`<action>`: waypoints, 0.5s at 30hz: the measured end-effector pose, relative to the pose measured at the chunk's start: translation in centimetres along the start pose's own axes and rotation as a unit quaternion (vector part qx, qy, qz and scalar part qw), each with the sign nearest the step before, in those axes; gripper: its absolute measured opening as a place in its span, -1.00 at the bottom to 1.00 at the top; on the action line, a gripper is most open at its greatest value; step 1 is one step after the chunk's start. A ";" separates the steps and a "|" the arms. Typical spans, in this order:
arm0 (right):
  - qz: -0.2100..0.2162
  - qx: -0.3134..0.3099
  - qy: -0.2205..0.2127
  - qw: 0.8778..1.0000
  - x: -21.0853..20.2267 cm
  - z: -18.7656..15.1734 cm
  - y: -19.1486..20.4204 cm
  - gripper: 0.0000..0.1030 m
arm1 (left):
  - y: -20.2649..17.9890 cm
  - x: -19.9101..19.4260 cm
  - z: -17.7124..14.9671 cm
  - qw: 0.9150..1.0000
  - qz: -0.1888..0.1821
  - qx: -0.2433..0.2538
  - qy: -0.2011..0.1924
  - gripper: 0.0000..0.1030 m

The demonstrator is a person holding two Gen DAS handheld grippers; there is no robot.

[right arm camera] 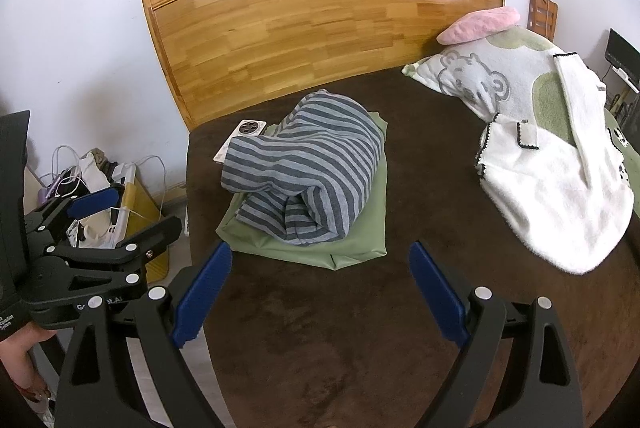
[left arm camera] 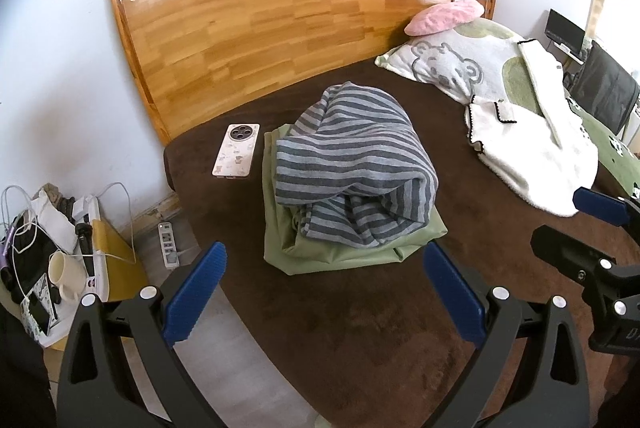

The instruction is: Fold large clothes

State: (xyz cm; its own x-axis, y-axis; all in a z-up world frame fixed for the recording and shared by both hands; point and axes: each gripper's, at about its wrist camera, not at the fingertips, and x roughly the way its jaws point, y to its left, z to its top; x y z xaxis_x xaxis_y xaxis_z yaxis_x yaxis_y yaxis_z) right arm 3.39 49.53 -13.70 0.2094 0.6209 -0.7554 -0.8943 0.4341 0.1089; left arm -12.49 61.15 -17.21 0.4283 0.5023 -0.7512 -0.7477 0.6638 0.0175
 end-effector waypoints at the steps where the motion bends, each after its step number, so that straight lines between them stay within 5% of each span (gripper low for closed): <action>1: 0.000 0.000 0.000 1.000 0.0 0.0 0.0 0.73 | 0.0 0.0 0.0 1.000 -0.001 -0.001 0.001 0.87; 15: -0.001 0.000 0.000 1.000 0.1 -0.1 -0.3 0.73 | 0.6 0.1 -0.1 1.000 0.002 -0.013 0.001 0.87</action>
State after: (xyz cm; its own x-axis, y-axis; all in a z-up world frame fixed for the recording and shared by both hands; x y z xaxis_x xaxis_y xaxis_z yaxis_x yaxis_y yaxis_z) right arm 3.64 49.45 -13.89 0.2105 0.6201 -0.7557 -0.8939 0.4351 0.1081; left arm -12.92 61.51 -17.32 0.4239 0.5037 -0.7527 -0.7629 0.6465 0.0031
